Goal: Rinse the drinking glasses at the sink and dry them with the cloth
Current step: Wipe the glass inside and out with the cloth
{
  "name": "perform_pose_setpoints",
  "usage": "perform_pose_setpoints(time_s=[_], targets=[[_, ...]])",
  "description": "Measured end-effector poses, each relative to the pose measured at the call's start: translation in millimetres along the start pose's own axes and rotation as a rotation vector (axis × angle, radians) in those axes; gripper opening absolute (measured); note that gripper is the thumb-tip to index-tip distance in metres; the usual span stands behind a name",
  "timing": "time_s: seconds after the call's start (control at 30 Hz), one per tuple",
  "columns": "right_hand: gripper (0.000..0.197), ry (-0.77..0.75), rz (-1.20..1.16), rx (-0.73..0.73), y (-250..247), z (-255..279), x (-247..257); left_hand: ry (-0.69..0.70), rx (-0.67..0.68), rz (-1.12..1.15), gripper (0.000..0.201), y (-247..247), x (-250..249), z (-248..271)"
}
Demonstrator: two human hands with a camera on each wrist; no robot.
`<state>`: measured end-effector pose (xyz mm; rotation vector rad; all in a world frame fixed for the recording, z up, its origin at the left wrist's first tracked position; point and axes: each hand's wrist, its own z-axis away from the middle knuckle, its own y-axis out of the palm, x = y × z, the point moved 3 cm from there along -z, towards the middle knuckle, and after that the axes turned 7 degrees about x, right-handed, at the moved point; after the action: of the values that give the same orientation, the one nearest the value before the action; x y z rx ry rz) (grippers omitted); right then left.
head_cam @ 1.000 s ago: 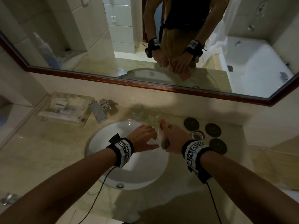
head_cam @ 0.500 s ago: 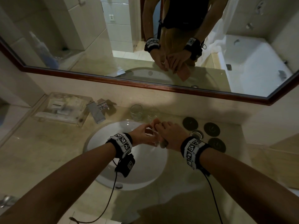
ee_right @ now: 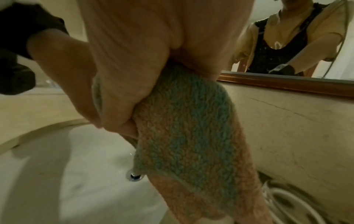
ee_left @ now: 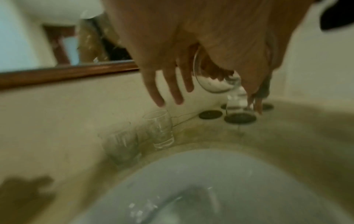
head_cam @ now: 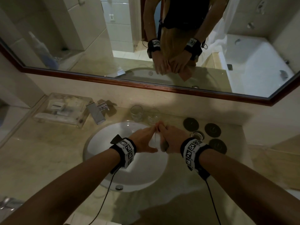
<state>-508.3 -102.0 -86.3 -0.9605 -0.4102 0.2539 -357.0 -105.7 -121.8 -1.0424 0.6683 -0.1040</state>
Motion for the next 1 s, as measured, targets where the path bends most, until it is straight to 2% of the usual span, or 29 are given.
perform_pose_setpoints(time_s=[0.03, 0.1, 0.3, 0.43, 0.5, 0.57, 0.67, 0.73, 0.8, 0.83, 0.9, 1.0], targets=[[0.107, 0.011, -0.010, -0.016, 1.1, -0.9, 1.0, -0.020, -0.031, -0.218, 0.094, -0.7, 1.0, 0.3], [0.112, 0.025, -0.039, -0.036, 1.2, -1.1, 3.3, -0.032, -0.097, -0.393, 0.090, -1.8, -0.7, 0.5], [0.126, 0.054, -0.149, -0.005, -3.3, -4.4, 10.8, -0.066, -0.157, -0.341, 0.094, 2.6, -14.3, -5.3], [0.128, 0.052, -0.177, 0.050, -7.3, -5.4, 8.6, -0.006, -0.235, -0.324, 0.091, 2.0, -12.7, -4.3], [0.125, 0.054, -0.221, 0.062, -12.1, -7.1, 5.8, 0.051, -0.267, -0.346, 0.092, 1.7, -10.7, -2.6], [0.112, 0.040, -0.217, 0.076, -16.1, -12.4, 5.6, 0.131, -0.318, -0.377, 0.092, 0.9, -8.8, -0.8], [0.093, 0.041, -0.278, 0.082, -18.3, -13.4, 3.5, 0.240, -0.427, -0.448, 0.082, -5.3, -7.5, 4.0], [0.089, 0.048, -0.365, 0.067, -16.6, -11.7, 1.9, 0.262, -0.458, -0.499, 0.079, -8.5, -8.7, 7.4], [0.086, 0.058, -0.366, 0.070, -14.8, -10.4, 3.4, 0.229, -0.390, -0.488, 0.085, -11.2, -11.0, 7.2], [0.091, 0.060, -0.352, 0.072, -13.2, -10.0, 5.1, 0.191, -0.327, -0.452, 0.088, -12.2, -11.8, 5.5], [0.116, 0.064, -0.334, 0.056, -9.7, -10.0, 7.1, 0.072, -0.178, -0.357, 0.095, -12.8, -11.2, 1.1], [0.128, 0.037, -0.353, 0.043, -6.9, -10.7, 8.3, -0.013, -0.069, -0.244, 0.094, -15.3, -11.7, -2.6]])
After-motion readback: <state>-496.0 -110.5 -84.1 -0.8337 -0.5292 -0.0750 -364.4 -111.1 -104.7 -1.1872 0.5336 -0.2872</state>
